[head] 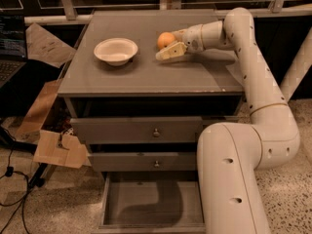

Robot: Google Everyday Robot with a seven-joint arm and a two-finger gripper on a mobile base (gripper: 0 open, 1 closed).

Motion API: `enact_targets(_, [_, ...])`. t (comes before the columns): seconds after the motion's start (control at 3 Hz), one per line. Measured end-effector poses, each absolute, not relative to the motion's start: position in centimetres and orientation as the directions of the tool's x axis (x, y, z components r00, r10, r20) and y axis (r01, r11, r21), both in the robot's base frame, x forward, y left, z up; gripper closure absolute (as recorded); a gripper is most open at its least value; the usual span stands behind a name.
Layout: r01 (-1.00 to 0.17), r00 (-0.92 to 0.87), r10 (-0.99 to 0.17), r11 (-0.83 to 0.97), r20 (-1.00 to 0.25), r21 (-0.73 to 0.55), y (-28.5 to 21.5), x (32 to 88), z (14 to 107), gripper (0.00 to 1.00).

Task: Place orange into bottom drawer

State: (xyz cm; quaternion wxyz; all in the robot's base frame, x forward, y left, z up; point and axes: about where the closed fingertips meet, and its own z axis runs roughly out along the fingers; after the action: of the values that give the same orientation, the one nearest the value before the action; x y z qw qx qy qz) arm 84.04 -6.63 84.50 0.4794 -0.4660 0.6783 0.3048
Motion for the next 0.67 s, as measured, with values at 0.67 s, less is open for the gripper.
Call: enact_targets(0.67, [-0.924,-0.106,-0.34,0.38,-0.934,-0.033,-6.63,84.04,84.5,0.64])
